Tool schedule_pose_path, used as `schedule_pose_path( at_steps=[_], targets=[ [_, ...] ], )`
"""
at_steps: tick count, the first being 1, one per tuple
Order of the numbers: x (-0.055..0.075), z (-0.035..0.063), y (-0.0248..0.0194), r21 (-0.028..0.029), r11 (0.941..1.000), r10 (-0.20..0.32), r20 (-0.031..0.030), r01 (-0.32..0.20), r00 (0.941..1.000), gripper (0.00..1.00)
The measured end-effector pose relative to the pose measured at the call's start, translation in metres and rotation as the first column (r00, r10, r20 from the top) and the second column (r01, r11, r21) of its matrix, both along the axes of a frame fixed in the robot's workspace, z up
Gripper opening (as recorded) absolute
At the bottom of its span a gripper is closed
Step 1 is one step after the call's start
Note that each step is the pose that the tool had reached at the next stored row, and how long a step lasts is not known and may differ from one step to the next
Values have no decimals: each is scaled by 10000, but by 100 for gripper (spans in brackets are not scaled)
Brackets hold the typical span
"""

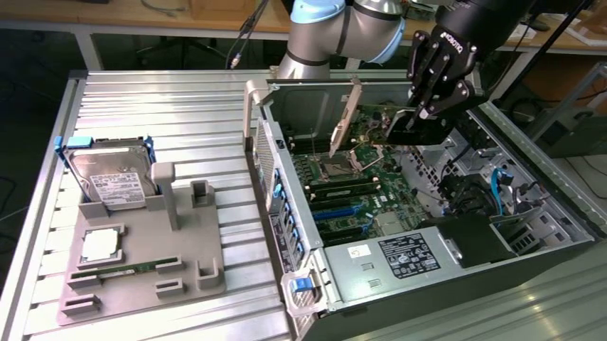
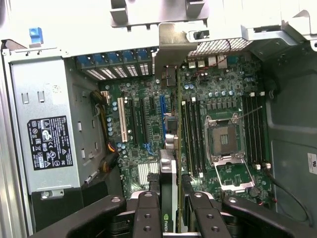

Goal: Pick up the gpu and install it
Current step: 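Insert the gpu into the slot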

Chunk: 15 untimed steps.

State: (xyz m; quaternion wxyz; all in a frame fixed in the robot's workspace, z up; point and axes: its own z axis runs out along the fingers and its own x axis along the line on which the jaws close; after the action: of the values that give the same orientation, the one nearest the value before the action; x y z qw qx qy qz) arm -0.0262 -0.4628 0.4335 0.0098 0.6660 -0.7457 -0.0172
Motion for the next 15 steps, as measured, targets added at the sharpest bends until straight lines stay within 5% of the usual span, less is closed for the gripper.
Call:
schedule_pose_path(
  at_steps=[15],
  targets=[
    [0,-39,0,0,10000,0,-1,0,10000,27]
  ],
)
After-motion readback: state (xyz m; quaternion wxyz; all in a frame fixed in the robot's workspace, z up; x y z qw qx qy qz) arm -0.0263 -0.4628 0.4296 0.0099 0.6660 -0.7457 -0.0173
